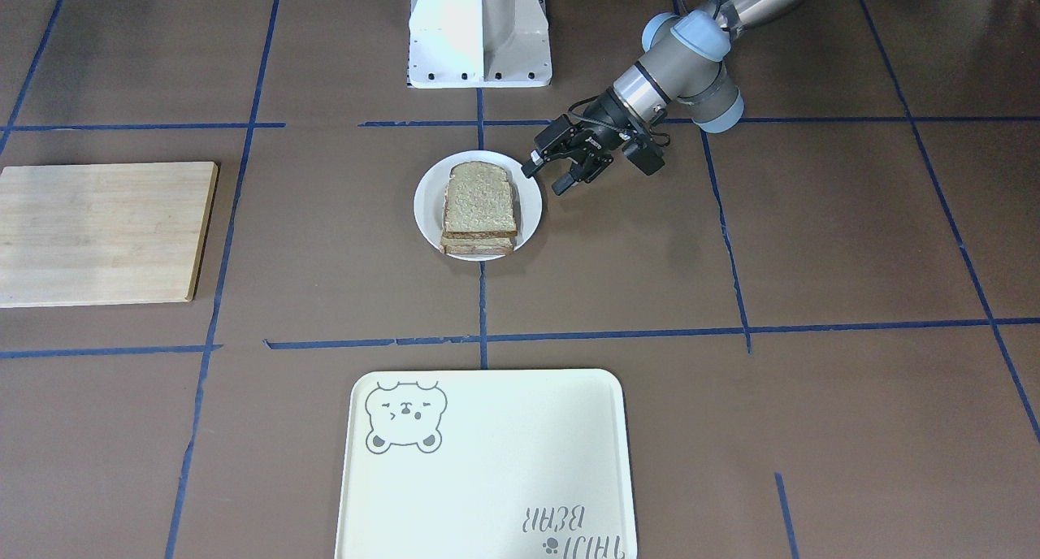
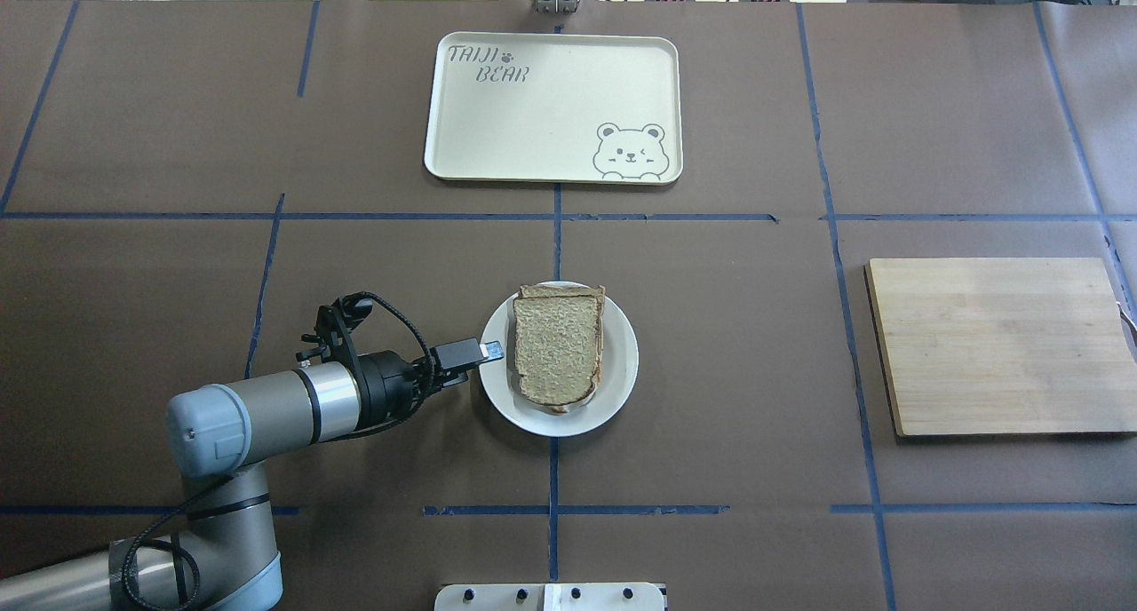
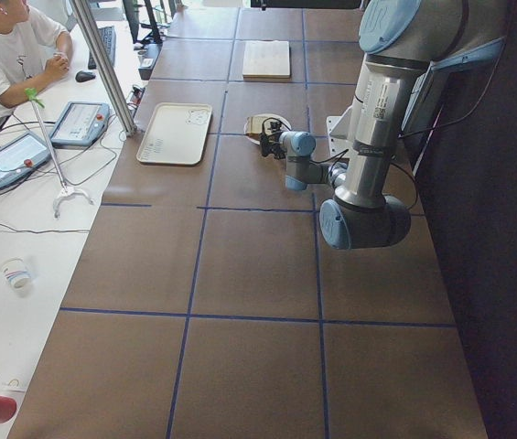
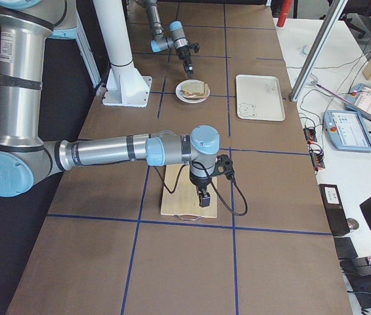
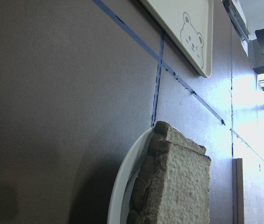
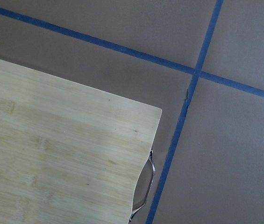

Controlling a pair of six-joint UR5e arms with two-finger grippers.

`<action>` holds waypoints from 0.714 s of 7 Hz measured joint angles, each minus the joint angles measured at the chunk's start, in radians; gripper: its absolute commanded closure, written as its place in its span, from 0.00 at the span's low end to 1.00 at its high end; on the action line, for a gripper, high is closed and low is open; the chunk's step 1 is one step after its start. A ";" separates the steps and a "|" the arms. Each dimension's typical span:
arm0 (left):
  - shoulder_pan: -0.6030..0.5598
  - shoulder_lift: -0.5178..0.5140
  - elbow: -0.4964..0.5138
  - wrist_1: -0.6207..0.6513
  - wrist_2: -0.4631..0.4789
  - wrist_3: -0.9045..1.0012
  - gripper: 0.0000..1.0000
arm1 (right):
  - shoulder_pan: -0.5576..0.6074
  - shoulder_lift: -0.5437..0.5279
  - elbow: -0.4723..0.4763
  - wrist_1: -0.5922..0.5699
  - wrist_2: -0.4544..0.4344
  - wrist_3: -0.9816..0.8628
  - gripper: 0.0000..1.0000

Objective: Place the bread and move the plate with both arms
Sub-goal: 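Reach the left gripper to the white plate rim and grip it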

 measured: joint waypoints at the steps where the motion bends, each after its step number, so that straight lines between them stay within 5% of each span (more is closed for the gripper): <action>1: 0.007 -0.019 0.031 -0.002 0.002 -0.001 0.25 | 0.000 0.000 0.000 0.000 0.000 0.001 0.00; 3: 0.012 -0.042 0.062 -0.007 0.003 -0.001 0.73 | 0.000 0.000 0.002 0.001 0.000 0.004 0.00; 4: 0.012 -0.044 0.066 -0.009 0.002 -0.001 0.86 | 0.000 0.000 0.002 0.001 0.000 0.005 0.00; 5: 0.012 -0.045 0.069 -0.007 0.001 -0.002 0.87 | 0.000 0.001 0.002 0.001 0.000 0.005 0.00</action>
